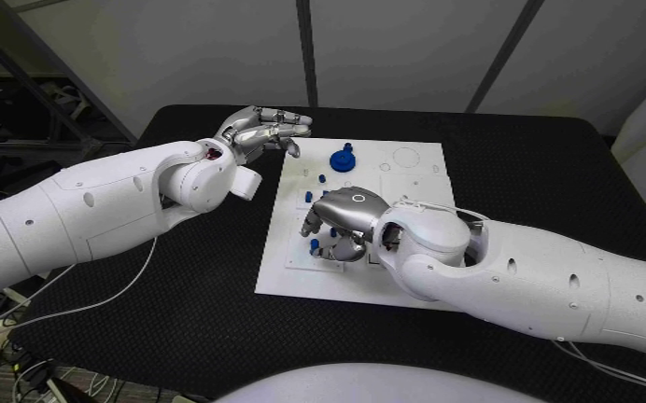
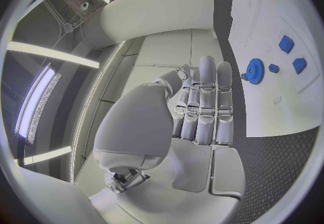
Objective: Assemble the parts on the task board
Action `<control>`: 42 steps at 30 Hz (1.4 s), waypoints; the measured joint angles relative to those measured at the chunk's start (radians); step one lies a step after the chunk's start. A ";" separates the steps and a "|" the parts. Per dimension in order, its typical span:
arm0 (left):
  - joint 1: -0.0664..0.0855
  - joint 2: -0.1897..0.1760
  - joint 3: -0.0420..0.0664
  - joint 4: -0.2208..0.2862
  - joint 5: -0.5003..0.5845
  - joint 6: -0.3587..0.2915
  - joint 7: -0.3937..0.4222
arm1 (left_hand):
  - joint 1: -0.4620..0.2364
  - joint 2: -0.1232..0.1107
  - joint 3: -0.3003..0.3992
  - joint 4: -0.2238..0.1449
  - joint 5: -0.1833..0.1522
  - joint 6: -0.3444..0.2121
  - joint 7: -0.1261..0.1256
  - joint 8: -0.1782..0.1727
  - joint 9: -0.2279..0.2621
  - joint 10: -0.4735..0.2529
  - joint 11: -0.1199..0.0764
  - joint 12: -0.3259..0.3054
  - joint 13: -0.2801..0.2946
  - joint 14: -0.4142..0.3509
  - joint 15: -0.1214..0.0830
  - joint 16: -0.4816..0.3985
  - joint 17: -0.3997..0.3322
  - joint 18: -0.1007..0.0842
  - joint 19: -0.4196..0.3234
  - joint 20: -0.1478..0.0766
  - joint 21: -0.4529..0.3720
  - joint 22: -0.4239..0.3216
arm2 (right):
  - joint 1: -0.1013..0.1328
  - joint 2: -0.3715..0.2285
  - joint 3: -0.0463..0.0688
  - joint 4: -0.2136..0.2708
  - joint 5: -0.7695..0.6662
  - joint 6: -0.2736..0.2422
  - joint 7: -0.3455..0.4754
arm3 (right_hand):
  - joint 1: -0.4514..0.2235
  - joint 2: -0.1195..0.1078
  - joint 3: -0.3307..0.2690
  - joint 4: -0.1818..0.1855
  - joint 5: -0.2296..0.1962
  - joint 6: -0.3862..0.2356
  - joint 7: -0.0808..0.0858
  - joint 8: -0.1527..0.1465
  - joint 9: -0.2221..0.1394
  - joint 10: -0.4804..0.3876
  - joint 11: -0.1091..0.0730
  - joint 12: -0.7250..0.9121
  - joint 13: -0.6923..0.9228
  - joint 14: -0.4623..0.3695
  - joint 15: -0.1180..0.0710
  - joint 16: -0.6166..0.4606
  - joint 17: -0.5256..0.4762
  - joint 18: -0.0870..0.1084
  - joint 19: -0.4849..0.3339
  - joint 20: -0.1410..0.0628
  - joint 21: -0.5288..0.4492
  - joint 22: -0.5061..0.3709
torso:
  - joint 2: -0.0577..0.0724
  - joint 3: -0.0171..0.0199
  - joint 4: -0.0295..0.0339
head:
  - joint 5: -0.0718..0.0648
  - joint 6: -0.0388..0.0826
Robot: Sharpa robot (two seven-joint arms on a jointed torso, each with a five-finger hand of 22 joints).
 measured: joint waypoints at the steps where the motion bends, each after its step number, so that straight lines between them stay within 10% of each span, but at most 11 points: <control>1: 0.000 0.000 0.000 0.000 0.001 0.000 -0.001 | 0.000 0.000 0.000 0.000 0.000 0.000 0.000 0.000 0.000 0.000 0.000 0.000 0.000 0.000 0.000 0.000 0.000 0.000 0.000 0.000 0.000 0.000 | 0.000 -0.005 0.000 0.005 0.002 -0.012 0.001 | 0.001 -0.008 -0.023 0.005 -0.011 -0.013 -0.004 0.000 0.000 -0.022 0.004 0.000 0.000 -0.002 0.002 -0.007 -0.011 0.009 0.004 0.004 -0.012 0.000 | 0.000 0.0001 0.0000 | 0.000 0.001; 7: 0.000 -0.001 0.000 0.000 0.002 0.003 -0.003 | 0.000 0.000 -0.003 -0.003 0.000 0.000 0.000 0.000 0.000 0.000 0.000 0.000 0.000 0.000 0.000 -0.004 0.000 0.000 0.000 0.000 0.000 0.000 | -0.003 -0.074 0.000 0.055 0.027 -0.083 0.017 | 0.028 -0.019 -0.124 0.055 -0.064 -0.044 -0.012 0.000 0.000 -0.070 0.014 0.001 0.005 -0.003 0.011 -0.032 -0.048 0.016 -0.006 0.013 -0.047 0.000 | 0.000 0.0003 0.0001 | -0.002 0.006; 13: 0.000 -0.007 0.000 0.000 0.004 0.004 -0.005 | 0.000 0.000 -0.003 -0.003 0.000 0.000 0.000 0.000 0.000 0.000 0.000 0.000 0.000 0.000 0.000 -0.004 0.000 0.000 0.000 0.000 0.000 0.000 | -0.004 -0.231 0.001 0.135 0.108 -0.159 0.029 | 0.025 0.009 -0.145 0.103 -0.064 0.006 0.020 0.012 0.009 0.078 -0.014 0.069 0.042 0.008 -0.001 -0.008 -0.014 0.016 0.002 0.005 -0.011 0.000 | -0.002 -0.0009 -0.0015 | -0.024 0.014; 25: 0.000 -0.009 -0.001 0.000 0.005 0.005 -0.005 | 0.000 0.000 -0.003 -0.003 0.000 0.000 0.000 0.000 0.000 0.000 0.000 0.000 0.000 0.000 0.000 -0.004 0.000 0.000 0.000 0.000 0.000 0.000 | -0.002 -0.505 0.009 0.224 0.336 -0.287 -0.112 | -0.100 0.010 -0.190 0.208 -0.064 0.121 -0.062 0.065 0.110 0.359 -0.104 0.404 0.363 0.021 -0.075 0.129 0.171 -0.024 0.003 -0.069 0.186 0.000 | -0.013 -0.0033 -0.0187 | -0.073 0.028; 31: -0.003 -0.009 -0.002 0.000 0.005 0.006 -0.005 | 0.000 0.000 -0.003 -0.003 0.000 0.000 0.000 0.000 0.000 0.000 0.000 0.000 0.000 0.000 0.000 -0.004 0.000 0.000 0.000 0.000 0.000 0.000 | -0.006 -0.536 0.009 0.239 0.333 -0.283 -0.210 | -0.137 0.011 -0.208 0.213 -0.067 0.109 -0.066 0.067 0.239 0.314 -0.110 0.868 0.881 0.021 -0.087 0.185 0.252 -0.024 0.002 -0.070 0.187 0.000 | -0.016 -0.0020 -0.0259 | -0.087 0.026; 42: -0.007 -0.010 -0.002 0.000 0.006 0.008 -0.005 | 0.000 0.000 -0.003 -0.003 0.000 0.000 0.000 0.000 0.000 0.000 0.000 0.000 0.000 0.000 0.000 -0.004 0.000 0.000 0.000 0.000 0.000 0.000 | -0.046 -0.526 0.009 0.246 0.269 -0.217 -0.354 | -0.169 0.011 -0.252 0.216 -0.062 0.093 -0.064 0.067 0.324 0.325 -0.113 1.020 1.055 0.021 -0.087 0.196 0.277 -0.024 0.002 -0.070 0.187 0.000 | -0.017 -0.0023 -0.0272 | -0.109 0.024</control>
